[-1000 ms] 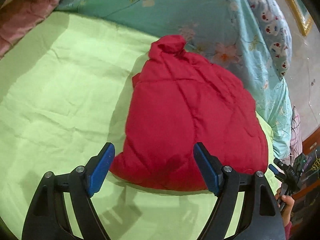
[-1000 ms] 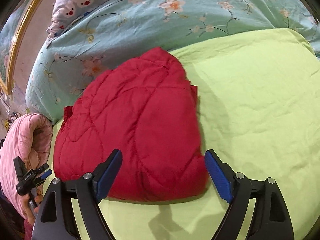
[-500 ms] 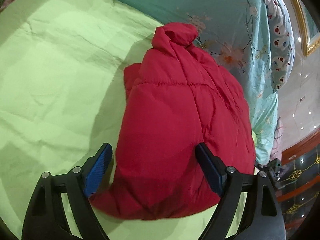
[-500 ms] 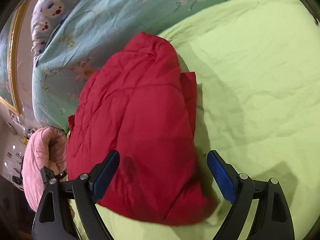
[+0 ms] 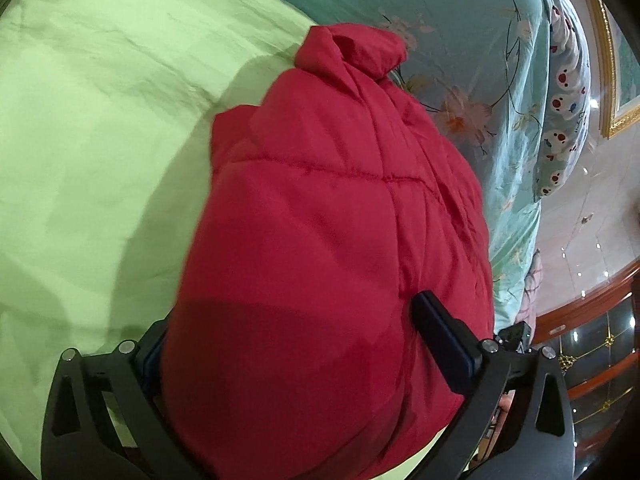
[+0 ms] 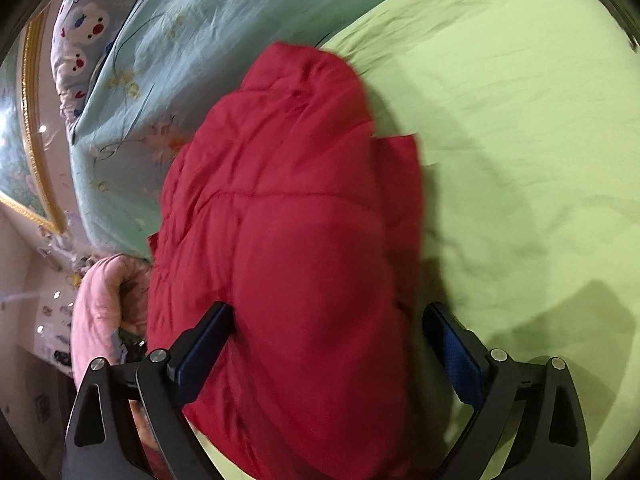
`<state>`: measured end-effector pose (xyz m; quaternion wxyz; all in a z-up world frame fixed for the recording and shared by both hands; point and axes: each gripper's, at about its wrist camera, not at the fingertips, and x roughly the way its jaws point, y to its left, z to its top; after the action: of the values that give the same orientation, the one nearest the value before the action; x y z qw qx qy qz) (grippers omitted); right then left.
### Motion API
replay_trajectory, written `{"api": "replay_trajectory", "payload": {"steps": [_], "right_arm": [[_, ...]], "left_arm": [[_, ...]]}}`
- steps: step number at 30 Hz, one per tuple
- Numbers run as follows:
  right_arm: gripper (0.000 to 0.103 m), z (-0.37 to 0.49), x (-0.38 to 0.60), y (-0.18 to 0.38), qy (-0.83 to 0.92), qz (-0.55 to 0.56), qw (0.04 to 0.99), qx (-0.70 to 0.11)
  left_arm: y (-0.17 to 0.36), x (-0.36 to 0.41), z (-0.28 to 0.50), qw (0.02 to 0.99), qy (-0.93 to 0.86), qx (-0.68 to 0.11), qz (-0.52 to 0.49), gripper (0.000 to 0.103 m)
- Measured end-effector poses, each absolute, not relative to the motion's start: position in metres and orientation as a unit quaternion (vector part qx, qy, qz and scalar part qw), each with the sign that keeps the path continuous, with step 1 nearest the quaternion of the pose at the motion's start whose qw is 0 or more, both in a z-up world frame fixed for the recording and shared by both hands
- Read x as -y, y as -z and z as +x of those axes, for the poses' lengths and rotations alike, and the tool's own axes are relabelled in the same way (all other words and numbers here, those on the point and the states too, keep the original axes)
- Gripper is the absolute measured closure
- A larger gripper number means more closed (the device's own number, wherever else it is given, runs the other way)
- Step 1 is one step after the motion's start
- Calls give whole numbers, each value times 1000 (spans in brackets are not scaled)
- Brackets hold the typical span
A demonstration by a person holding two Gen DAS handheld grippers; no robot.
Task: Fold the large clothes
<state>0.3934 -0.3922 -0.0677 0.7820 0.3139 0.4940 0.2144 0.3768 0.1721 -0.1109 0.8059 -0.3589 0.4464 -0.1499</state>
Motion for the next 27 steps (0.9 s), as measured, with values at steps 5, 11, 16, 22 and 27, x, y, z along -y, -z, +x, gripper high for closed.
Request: {"api": "replay_trajectory", "payload": {"steps": [5, 11, 16, 22, 27], "right_arm": [[7, 402, 376, 71, -223, 312, 776, -501], [32, 397, 375, 67, -225, 308, 782, -494], [56, 387, 370, 51, -234, 302, 786, -485], [62, 364, 363, 27, -239, 288, 792, -482], [64, 326, 358, 12, -254, 277, 793, -478]], "left_arm": [[108, -164, 381, 807, 169, -443, -351, 3], [97, -163, 374, 821, 181, -428, -332, 37], [77, -159, 362, 831, 189, -412, -322, 55], [52, -157, 330, 843, 196, -402, -299, 58], [37, -163, 281, 847, 204, -393, -295, 58]]}}
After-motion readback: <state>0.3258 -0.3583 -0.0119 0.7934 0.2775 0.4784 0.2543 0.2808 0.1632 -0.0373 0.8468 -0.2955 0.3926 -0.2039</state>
